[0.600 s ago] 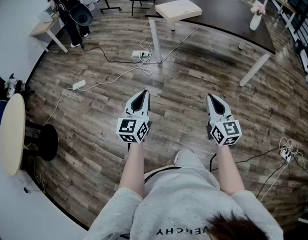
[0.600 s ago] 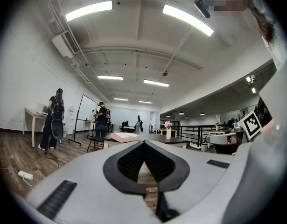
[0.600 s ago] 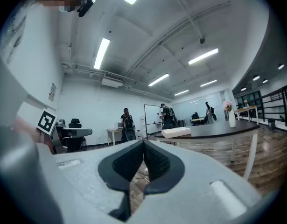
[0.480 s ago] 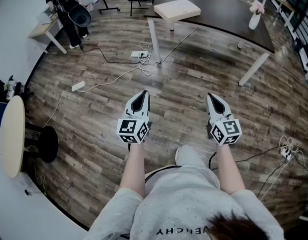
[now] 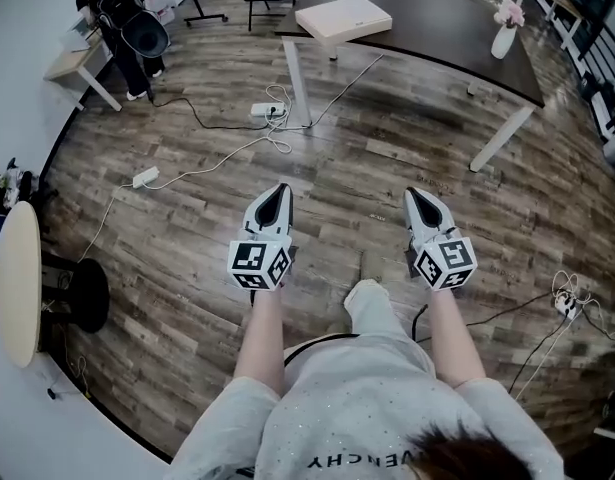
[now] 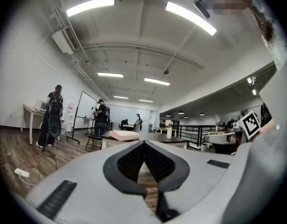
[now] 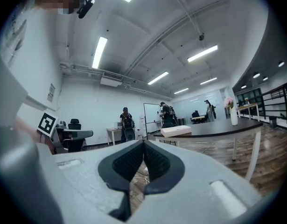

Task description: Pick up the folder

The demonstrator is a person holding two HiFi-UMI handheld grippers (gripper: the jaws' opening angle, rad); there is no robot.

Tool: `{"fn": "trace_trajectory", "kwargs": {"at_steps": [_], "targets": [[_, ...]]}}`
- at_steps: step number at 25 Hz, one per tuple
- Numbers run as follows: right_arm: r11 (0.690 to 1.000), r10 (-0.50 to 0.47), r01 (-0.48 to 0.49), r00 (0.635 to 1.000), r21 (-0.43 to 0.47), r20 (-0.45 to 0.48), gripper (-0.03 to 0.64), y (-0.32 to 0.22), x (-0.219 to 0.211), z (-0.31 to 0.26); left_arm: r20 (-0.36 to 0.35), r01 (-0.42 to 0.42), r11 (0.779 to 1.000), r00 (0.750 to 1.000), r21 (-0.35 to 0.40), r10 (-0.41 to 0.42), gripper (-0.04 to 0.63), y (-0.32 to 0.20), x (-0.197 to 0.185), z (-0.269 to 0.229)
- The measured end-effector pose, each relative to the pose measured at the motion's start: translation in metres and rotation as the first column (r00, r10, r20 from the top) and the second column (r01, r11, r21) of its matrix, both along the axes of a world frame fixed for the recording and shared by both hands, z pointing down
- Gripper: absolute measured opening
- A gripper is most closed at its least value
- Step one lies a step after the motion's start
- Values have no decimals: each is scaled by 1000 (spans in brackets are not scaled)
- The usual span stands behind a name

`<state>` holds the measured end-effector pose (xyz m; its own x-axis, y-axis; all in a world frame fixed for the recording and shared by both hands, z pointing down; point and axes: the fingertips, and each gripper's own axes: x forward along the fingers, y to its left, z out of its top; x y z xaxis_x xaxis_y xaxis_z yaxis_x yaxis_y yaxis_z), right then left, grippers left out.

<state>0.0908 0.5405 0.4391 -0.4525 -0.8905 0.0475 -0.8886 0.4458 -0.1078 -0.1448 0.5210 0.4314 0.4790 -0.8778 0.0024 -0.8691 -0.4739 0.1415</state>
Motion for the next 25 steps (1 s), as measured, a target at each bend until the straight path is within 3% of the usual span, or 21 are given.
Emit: {"fn": "trace_trajectory", "kwargs": {"at_steps": [5,25], "targets": [[1000,-8,9,1000,-28,20,2,-47,13,8,1,5,1000,1000,-6,-5,-2,-44,16,2],[992,-70,75,996,-106,48,132,-239,67,24,20,37,998,999,-41,-36,-2,-229,77,2]]}}
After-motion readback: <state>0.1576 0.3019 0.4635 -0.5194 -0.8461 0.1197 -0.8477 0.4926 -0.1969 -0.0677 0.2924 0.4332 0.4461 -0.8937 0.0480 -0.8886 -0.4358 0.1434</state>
